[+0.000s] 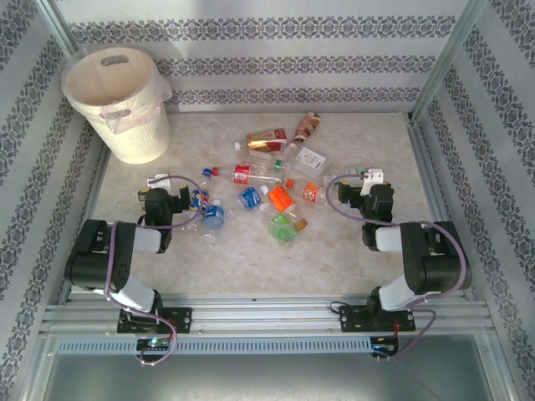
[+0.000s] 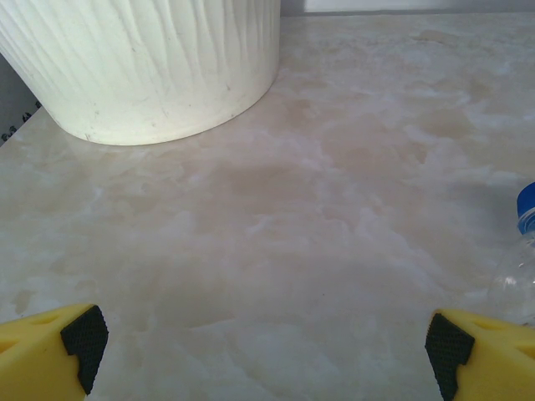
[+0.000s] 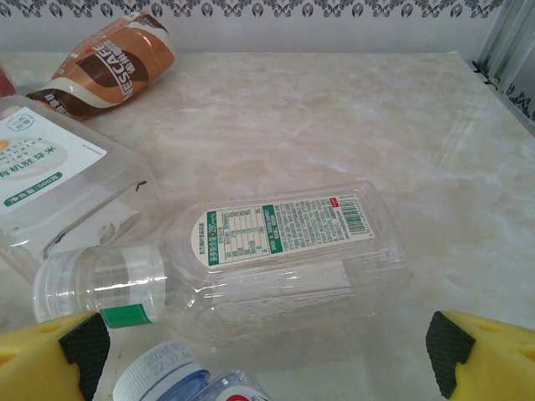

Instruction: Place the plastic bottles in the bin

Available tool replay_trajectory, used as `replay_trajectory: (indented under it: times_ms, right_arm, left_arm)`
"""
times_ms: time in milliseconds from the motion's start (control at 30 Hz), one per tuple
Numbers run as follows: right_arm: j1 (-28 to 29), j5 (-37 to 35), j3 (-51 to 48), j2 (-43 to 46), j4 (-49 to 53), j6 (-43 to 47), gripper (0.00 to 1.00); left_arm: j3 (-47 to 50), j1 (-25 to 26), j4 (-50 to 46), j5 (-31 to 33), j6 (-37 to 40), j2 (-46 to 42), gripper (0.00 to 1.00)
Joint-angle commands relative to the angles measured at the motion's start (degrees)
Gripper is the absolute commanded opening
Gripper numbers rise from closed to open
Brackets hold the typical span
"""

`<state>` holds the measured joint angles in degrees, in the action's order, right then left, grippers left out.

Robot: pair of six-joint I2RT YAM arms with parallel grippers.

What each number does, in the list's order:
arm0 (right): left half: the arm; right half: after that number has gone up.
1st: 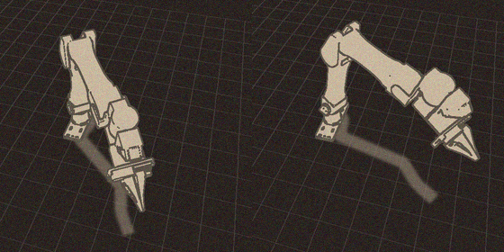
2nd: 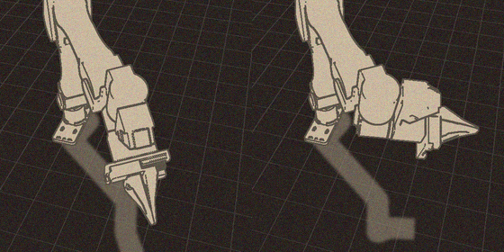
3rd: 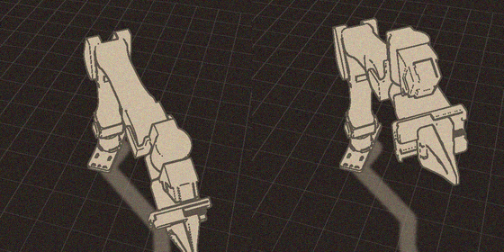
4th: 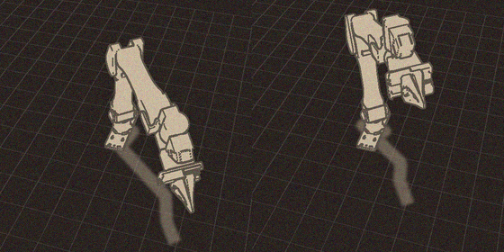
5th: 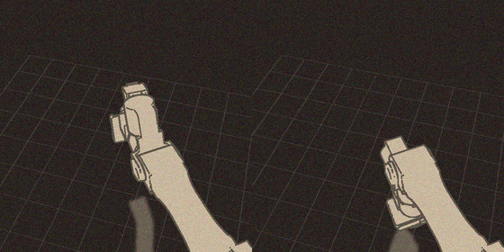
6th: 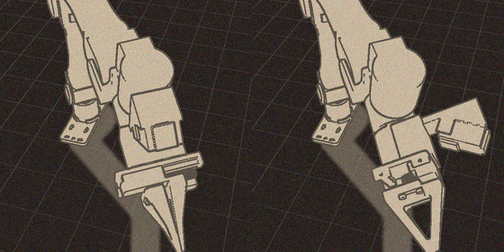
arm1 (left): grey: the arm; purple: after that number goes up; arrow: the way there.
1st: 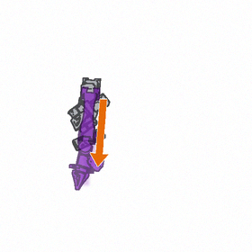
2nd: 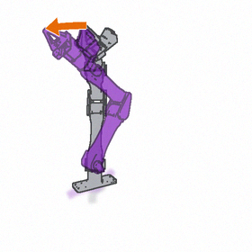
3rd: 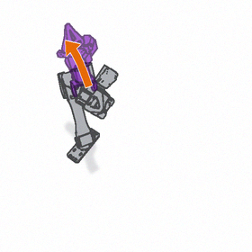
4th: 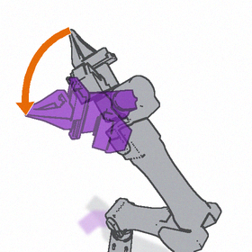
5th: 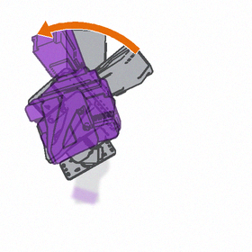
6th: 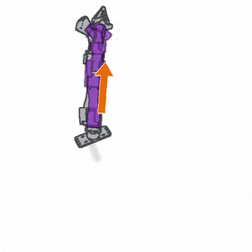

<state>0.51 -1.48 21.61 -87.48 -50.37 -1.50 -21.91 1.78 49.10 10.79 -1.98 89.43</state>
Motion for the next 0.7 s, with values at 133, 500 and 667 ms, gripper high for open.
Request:
replay_trajectory:
  times_ms: [133,500,667]
  right_arm:
    - [0.28,0.50,0.63,0.64,-1.05,-0.03,0.98]
    - [0.66,-1.30,3.79,9.91,13.13,-0.16,0.98]
    - [0.90,-3.94,8.20,15.41,25.44,-3.50,0.98]
  left_arm:
    - [-0.50,-0.11,1.15,0.02,-0.83,-0.04,0.99]
    - [-4.54,0.06,-12.58,-1.12,-0.22,-7.56,1.00]
    - [-7.30,0.06,-21.14,1.25,-2.43,-12.51,1.00]
